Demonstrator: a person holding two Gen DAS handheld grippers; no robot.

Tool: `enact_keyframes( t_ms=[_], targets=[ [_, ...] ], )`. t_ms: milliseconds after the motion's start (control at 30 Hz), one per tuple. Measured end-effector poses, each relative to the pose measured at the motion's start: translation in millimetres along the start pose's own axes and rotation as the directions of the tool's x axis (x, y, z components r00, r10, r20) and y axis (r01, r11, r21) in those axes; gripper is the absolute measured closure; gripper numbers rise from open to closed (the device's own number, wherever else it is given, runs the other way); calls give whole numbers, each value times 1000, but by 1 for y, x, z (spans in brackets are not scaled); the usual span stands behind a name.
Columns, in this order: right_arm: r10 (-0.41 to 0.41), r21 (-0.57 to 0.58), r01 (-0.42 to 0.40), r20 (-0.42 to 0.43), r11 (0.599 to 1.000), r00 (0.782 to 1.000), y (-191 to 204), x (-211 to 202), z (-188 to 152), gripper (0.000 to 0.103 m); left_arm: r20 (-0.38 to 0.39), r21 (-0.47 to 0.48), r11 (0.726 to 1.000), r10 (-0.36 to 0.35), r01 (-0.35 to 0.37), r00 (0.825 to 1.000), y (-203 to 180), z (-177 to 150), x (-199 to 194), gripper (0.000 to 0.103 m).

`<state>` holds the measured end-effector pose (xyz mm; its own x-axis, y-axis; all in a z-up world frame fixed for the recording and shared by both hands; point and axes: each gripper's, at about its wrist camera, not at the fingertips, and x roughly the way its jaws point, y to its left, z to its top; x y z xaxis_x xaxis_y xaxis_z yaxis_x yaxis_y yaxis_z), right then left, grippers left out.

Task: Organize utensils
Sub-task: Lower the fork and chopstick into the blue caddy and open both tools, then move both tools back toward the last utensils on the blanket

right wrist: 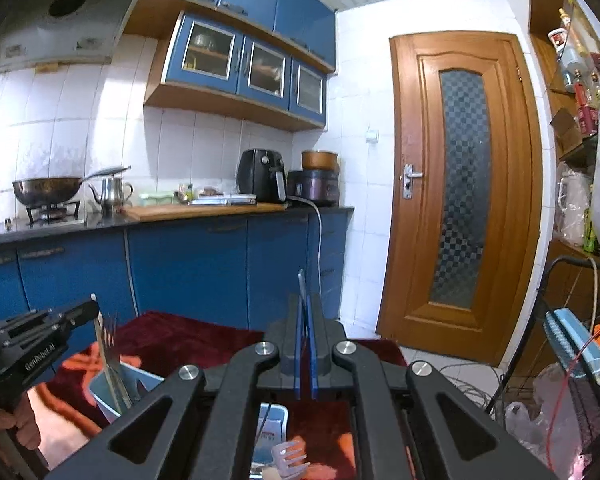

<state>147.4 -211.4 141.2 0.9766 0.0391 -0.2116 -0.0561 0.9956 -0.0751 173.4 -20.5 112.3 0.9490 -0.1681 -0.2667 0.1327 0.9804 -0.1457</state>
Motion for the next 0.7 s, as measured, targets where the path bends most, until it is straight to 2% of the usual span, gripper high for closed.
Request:
enact_keyframes(
  t_ms=[167,267,333,433,700],
  targets=[
    [42,9,-42,-41,999,998,1,11,-14,98,-19,10,1000,-12,12,1000,-1,-8,5,99],
    [80,37,-79,-49,996,996,-2,12,-18,87,-42,17,1000,-19,20,999,-3,-12,8,98],
    [83,44,-81,-45,996,996,-3,10,-21,86,-57,18,1000,-20,21,998,-3,-13,9,91],
    [92,59,-89,-39,994,995,-5,5,-22,85,-75,22,999,-23,24,997,-5,-14,10,84],
    [124,94,-121,-26,988,992,-10,-12,-18,80,-105,36,999,-21,25,994,-12,-13,-1,82]
  ],
)
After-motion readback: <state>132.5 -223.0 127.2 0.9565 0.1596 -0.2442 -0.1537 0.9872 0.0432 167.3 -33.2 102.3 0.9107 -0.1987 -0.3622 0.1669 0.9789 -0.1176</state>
